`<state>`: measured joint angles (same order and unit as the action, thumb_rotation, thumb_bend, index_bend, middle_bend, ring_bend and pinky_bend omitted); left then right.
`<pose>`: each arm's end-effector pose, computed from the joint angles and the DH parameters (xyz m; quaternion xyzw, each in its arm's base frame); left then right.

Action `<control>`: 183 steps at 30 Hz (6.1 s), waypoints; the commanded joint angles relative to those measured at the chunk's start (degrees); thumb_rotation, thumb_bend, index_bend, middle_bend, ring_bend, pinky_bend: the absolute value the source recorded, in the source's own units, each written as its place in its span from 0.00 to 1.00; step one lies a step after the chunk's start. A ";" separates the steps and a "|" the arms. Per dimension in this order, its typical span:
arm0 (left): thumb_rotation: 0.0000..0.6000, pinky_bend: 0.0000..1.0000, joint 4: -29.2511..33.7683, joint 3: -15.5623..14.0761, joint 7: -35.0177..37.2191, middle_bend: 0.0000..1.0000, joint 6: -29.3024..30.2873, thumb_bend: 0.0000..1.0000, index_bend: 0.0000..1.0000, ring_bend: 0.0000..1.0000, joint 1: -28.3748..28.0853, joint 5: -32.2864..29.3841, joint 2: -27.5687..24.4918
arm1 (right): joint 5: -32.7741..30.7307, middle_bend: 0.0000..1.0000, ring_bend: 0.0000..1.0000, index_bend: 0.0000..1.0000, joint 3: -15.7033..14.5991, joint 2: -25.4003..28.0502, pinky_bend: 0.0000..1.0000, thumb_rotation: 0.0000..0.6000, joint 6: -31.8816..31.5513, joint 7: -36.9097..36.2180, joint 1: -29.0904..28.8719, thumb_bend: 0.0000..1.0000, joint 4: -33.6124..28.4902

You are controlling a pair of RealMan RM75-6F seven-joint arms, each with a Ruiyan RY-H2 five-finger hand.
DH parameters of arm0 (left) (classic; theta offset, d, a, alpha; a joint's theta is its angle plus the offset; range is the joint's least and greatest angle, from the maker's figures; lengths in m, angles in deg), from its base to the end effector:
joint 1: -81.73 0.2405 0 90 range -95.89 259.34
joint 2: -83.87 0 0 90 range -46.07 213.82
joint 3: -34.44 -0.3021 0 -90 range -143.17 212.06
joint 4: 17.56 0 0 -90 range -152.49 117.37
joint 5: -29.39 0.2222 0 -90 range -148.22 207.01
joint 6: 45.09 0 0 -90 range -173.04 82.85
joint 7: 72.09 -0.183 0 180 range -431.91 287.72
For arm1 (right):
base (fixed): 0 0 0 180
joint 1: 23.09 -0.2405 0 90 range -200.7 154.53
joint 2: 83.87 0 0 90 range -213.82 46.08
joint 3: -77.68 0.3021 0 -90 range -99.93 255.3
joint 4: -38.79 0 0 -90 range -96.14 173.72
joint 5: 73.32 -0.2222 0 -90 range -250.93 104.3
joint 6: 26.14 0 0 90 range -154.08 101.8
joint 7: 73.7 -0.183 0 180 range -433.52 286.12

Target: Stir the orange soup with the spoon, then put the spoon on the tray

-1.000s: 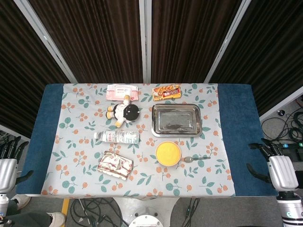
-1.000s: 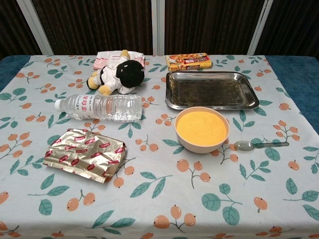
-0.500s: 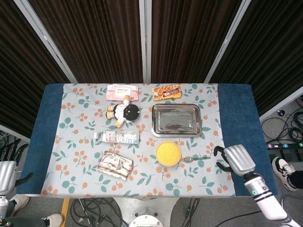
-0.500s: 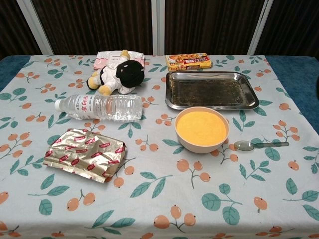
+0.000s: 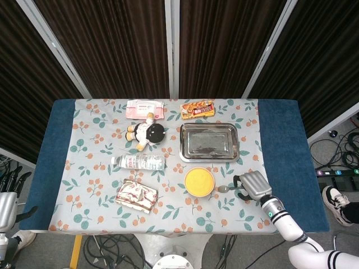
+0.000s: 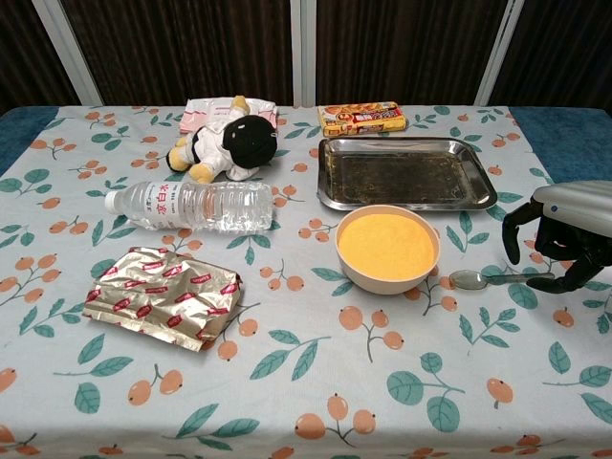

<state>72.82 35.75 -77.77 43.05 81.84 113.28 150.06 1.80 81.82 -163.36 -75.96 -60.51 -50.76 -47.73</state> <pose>-0.3836 0.1863 0.1647 -0.5795 -0.3842 -0.3332 0.6369 -0.2912 -0.3324 -0.0154 0.7645 -0.4217 0.2676 0.4076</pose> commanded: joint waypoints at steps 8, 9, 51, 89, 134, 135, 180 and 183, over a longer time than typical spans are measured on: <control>1.00 0.13 -0.21 -0.02 0.08 0.14 -0.33 0.06 0.22 0.12 0.01 -0.15 0.28 | -1.83 0.94 0.95 0.51 -1.00 -2.48 1.00 1.00 0.73 0.40 -0.82 0.23 4.37; 1.00 0.13 -0.22 0.01 0.06 0.14 -0.32 0.06 0.22 0.12 0.01 -0.16 0.27 | -2.10 0.94 0.95 0.51 -0.95 -2.97 1.00 1.00 0.79 0.46 -0.98 0.23 5.00; 1.00 0.13 -0.45 0.11 0.94 0.14 0.55 0.06 0.22 0.12 0.85 -0.17 0.18 | -6.87 0.94 0.95 0.57 5.13 0.00 1.00 1.00 4.96 3.19 -12.03 0.33 -3.61; 1.00 0.13 -2.68 0.08 3.27 0.14 0.60 0.06 0.22 0.12 1.78 -0.63 1.20 | -18.89 0.95 0.95 0.46 2.02 -5.44 1.00 1.00 2.59 13.99 -19.14 0.28 -3.23; 1.00 0.13 -3.24 0.11 3.72 0.14 0.52 0.06 0.22 0.12 2.15 -0.57 1.51 | -14.41 0.97 0.96 0.68 -0.36 0.57 1.00 1.00 3.62 29.23 -28.23 0.40 -3.26; 1.00 0.13 -3.20 0.08 3.70 0.14 0.48 0.06 0.22 0.12 2.18 -0.60 1.51 | -14.08 0.97 0.96 0.69 -0.57 0.67 1.00 1.00 3.80 30.58 -28.84 0.40 -3.01; 1.00 0.13 -3.34 0.04 4.45 0.14 0.25 0.06 0.22 0.12 2.27 -0.37 1.58 | -17.58 0.98 0.97 0.78 -2.43 0.47 1.00 1.00 4.33 30.95 -30.99 0.43 -5.00; 1.00 0.13 -3.03 0.11 4.12 0.14 0.02 0.06 0.22 0.12 1.99 -0.24 1.55 | -15.62 0.98 0.97 0.78 -3.60 1.01 1.00 1.00 4.49 34.40 -32.28 0.43 -4.63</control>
<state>69.75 35.85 -73.62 43.11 83.87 113.01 151.62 -15.09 78.94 -162.70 -71.46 -28.19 -82.23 -52.64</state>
